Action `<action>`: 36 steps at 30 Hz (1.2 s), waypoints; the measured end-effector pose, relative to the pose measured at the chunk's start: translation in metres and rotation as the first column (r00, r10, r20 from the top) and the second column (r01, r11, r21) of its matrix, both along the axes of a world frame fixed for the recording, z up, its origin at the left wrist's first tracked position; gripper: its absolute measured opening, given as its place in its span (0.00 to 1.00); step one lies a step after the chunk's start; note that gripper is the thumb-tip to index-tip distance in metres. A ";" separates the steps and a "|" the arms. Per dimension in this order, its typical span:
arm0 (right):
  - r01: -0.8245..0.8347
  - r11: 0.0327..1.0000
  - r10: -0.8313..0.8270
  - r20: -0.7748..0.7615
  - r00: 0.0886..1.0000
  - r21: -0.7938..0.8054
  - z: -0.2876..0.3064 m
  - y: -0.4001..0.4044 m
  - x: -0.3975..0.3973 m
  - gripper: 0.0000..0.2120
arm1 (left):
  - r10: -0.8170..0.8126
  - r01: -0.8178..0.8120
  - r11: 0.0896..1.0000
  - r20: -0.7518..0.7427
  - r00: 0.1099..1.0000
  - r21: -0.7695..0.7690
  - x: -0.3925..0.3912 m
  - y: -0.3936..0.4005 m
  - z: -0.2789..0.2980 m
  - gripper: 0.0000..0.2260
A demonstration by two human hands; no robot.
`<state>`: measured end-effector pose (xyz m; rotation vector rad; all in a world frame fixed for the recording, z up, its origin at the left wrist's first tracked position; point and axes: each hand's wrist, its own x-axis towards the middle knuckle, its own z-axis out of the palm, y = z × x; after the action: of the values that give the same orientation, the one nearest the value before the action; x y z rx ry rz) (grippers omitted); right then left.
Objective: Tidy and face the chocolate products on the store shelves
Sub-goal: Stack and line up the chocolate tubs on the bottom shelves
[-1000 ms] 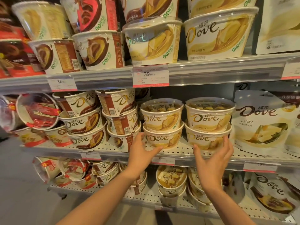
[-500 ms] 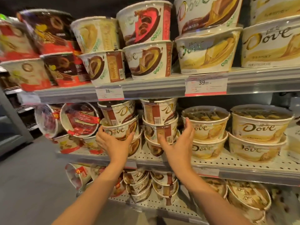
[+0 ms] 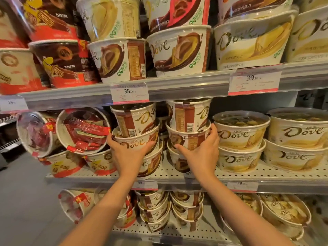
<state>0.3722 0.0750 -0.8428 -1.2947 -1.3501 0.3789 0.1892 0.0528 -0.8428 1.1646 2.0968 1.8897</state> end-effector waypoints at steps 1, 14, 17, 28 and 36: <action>-0.013 1.000 0.013 -0.002 1.000 0.009 -0.001 0.002 0.003 0.56 | -0.006 0.006 1.000 -0.006 1.000 -0.003 -0.001 0.000 0.000 0.57; -0.340 0.937 0.339 -0.029 0.940 -0.086 0.005 0.021 0.034 0.54 | -0.156 0.155 0.988 -0.040 0.987 -0.027 -0.023 -0.001 0.004 0.57; -0.377 0.922 0.376 -0.027 0.926 -0.083 0.005 0.021 0.035 0.51 | -0.166 0.164 0.986 -0.066 0.984 -0.036 -0.024 -0.002 0.005 0.56; -0.126 0.992 0.126 -0.066 0.990 0.001 -0.006 0.012 0.004 0.62 | -0.107 0.111 0.992 -0.068 0.992 0.056 -0.009 -0.005 -0.005 0.56; -0.110 0.994 0.109 -0.061 0.992 0.002 -0.004 0.015 0.009 0.54 | -0.071 0.075 0.995 -0.062 0.996 0.070 -0.004 0.001 -0.008 0.58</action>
<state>0.3815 0.0900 -0.8470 -1.2036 -1.3724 0.4916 0.1856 0.0533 -0.8510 1.3088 2.0010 1.9360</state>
